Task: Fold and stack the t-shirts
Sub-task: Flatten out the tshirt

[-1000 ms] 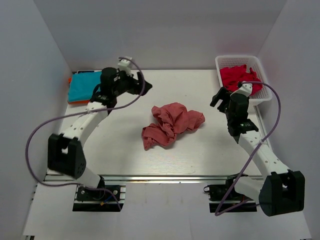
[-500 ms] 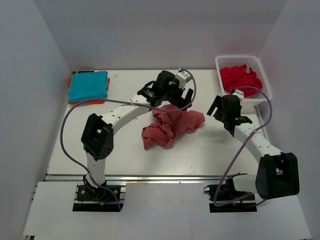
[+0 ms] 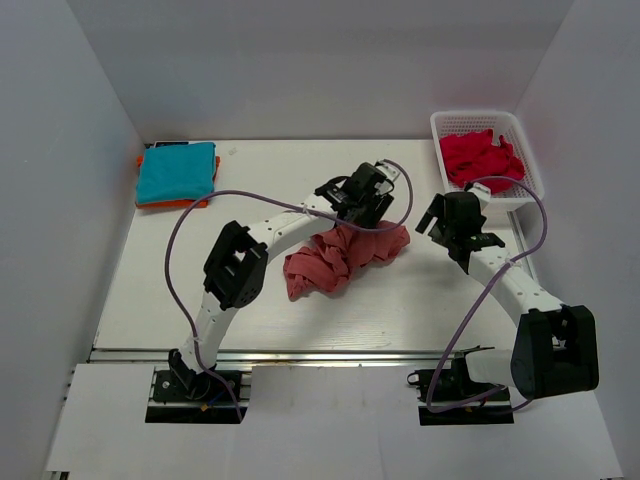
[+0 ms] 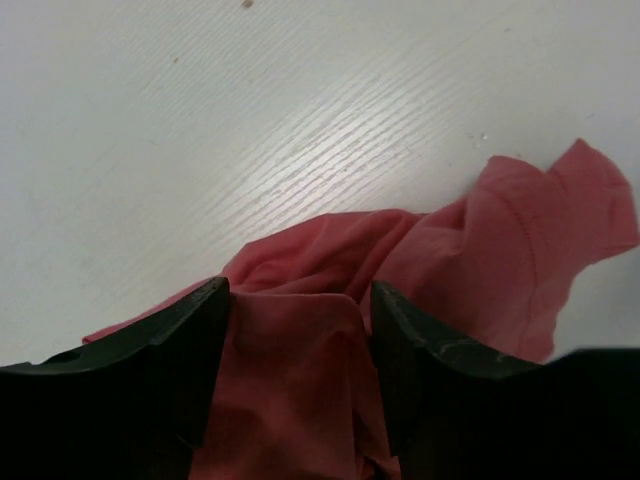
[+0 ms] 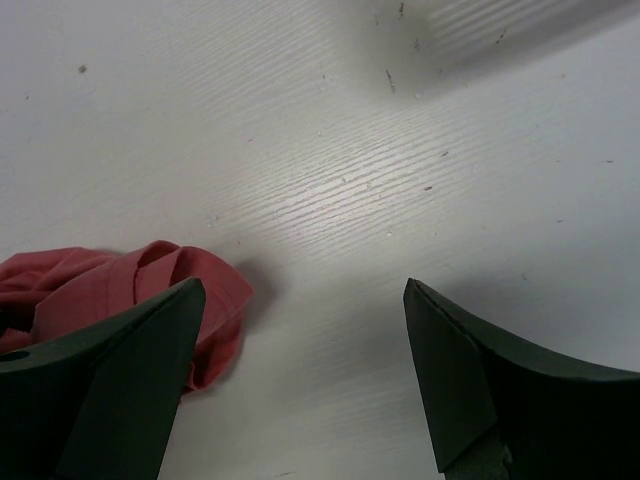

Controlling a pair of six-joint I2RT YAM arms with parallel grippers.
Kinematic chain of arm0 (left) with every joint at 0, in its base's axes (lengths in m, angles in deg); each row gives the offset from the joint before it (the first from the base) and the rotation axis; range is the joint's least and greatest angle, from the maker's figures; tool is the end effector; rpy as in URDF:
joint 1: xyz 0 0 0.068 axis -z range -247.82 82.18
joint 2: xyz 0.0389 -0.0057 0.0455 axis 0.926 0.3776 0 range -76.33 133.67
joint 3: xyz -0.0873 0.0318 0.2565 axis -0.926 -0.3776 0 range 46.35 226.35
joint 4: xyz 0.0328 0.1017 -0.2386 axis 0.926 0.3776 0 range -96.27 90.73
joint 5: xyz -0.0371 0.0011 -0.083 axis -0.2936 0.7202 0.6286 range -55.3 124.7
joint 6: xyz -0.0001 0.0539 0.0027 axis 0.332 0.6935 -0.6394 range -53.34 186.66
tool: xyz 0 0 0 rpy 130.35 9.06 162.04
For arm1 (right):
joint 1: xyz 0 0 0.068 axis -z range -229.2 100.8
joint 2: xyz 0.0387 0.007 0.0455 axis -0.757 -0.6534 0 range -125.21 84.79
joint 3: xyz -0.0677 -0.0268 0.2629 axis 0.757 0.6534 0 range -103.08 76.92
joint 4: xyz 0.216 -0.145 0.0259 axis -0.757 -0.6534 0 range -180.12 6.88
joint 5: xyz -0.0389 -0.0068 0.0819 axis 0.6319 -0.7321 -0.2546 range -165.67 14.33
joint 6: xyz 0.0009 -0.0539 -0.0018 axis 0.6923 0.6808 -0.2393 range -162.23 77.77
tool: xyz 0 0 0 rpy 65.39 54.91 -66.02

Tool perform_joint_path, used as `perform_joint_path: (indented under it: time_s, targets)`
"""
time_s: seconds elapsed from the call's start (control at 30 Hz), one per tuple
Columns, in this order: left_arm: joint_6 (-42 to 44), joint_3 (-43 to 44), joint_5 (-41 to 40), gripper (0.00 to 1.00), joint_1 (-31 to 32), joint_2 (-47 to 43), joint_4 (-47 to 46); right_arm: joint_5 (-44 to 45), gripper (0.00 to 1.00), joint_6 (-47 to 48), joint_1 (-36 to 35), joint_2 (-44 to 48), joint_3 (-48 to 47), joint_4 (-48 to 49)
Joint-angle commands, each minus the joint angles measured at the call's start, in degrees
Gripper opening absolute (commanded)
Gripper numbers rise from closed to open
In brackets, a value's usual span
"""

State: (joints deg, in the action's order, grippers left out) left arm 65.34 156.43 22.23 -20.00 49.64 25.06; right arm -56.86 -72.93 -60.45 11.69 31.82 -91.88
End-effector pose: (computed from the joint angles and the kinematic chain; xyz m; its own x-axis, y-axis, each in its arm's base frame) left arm 0.3420 -0.3661 0.2379 -0.5071 0.5261 -0.6827 0.6135 0.7767 0.1428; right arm 0.2711 0.0422 0.2395 -0.4696 0.3993 -0.7874 0.3587 0.9012 0.2432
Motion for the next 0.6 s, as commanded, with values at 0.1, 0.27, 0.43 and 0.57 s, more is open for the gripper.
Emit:
perform_joint_path:
  time_s: [0.1,0.27,0.43,0.57]
  targets:
    - [-2.1,0.13,-6.06,0.25,0.26,-2.75,3.47,-5.17,0.81,2.12,0.08,0.86,1.16,2.77]
    - [-3.34,-4.43,-11.17,0.0,0.26,-8.63,0.76,-17.56,0.78,6.88,-0.79,1.82,2.82,9.88]
    - [-3.86,-14.71,-9.69,0.0,0.26,-18.63,-7.84,-26.7,0.76,9.33,-3.34,-0.98,0.55,11.83]
    - [-4.47,-21.13,-6.17,0.0,-0.87,-25.23,-12.08,-30.14,0.74,10.31,-6.32,-4.32,-1.3,12.44]
